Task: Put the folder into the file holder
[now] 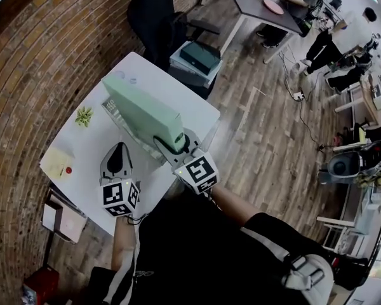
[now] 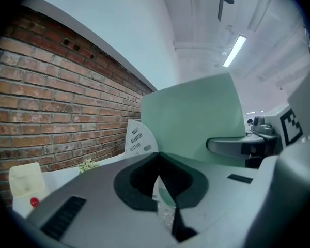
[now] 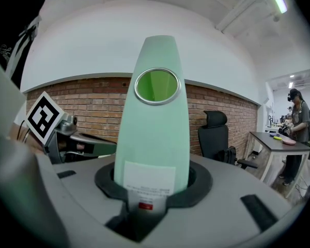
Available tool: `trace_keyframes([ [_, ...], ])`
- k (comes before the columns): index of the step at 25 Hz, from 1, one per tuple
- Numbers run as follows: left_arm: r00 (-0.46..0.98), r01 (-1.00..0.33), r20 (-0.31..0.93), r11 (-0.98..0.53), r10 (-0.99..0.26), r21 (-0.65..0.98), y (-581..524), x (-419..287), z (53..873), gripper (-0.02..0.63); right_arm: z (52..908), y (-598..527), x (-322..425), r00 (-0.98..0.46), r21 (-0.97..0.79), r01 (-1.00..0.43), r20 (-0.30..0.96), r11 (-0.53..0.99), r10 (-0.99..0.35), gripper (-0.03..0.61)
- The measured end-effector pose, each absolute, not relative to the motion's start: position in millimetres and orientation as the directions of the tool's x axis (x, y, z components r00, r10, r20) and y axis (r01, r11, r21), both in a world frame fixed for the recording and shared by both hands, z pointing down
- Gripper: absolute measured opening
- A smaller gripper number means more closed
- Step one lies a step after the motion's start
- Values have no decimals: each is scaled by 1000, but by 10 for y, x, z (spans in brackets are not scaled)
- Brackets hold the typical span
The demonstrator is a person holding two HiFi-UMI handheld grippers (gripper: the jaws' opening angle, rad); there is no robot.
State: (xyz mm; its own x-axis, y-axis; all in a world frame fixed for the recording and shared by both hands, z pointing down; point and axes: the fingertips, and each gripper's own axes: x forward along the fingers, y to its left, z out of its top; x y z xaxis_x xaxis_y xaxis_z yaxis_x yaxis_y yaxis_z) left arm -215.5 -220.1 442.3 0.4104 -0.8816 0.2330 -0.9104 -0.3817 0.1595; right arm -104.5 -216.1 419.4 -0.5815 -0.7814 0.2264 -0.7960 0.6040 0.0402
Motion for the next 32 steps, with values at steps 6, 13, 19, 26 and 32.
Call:
trace_keyframes([
  [6,385,-921,232,-355,-893,162,-2100,-2122,4414,20,4190,-2273,-986,-638,46,-750,211,660,-740,169],
  [13,375,-925,245,-341,-894,169,-2004,-2092,4466,20,4197,-2354,-972,-668,27,-711,286,702,-687,207],
  [19,376,-924,247,-340,-893,177,-1896,-2057,4485,20,4319,-2234,-1099,-660,-49,-669,498,741,-563,325],
  [26,383,-920,256,-340,-888,197,-1810,-2010,4526,20,4150,-2183,-1115,-668,-88,-635,562,767,-488,337],
  [32,389,-916,255,-343,-885,207,-1812,-2004,4547,20,4169,-2258,-1048,-633,-55,-658,580,751,-513,189],
])
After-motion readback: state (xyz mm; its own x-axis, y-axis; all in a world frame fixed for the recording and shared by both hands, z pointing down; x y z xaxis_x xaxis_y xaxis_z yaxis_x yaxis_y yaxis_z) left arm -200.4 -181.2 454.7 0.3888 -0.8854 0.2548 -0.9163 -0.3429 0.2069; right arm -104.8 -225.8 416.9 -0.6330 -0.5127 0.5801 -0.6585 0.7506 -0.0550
